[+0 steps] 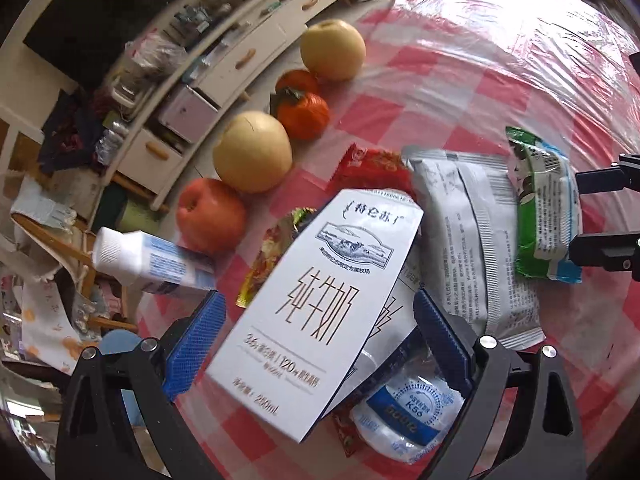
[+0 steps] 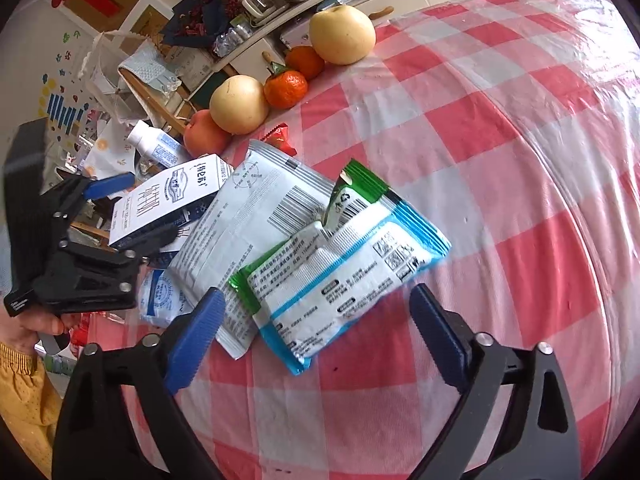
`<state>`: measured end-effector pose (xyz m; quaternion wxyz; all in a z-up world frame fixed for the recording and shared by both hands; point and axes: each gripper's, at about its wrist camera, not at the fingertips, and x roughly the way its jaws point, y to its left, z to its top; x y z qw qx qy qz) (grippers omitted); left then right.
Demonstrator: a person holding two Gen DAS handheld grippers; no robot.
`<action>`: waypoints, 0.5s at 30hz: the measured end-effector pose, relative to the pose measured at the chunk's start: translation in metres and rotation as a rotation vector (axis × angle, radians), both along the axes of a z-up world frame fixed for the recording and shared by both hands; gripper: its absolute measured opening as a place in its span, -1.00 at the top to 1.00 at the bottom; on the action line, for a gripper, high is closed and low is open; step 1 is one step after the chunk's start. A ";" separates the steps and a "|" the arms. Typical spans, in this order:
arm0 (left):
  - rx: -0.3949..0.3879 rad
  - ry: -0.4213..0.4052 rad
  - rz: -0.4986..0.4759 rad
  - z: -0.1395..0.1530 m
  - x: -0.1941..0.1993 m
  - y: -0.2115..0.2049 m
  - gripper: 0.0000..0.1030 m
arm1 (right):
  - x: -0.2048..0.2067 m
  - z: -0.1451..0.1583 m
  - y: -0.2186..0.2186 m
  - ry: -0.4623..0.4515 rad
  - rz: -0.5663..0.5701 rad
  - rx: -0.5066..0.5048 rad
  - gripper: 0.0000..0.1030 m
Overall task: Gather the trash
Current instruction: 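Close left tool on the white milk carton while right tool grasps the blue-and-white snack packet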
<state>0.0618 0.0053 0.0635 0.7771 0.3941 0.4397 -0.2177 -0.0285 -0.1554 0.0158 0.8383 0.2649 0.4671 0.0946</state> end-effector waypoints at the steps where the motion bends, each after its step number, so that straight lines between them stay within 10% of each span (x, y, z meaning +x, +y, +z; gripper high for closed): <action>1: -0.015 0.008 0.010 -0.002 0.001 0.001 -0.82 | 0.001 0.000 0.001 -0.003 -0.001 -0.009 -0.69; 6: -0.152 0.015 0.056 0.005 -0.008 0.009 -0.80 | 0.006 0.000 0.003 -0.022 -0.007 -0.047 -0.69; 10: -0.227 0.067 0.098 0.003 -0.017 0.009 -0.24 | 0.010 0.000 0.006 -0.033 -0.002 -0.103 -0.69; 15: -0.275 0.044 0.155 -0.003 -0.033 0.009 -0.16 | 0.011 0.000 0.015 -0.044 0.024 -0.193 -0.69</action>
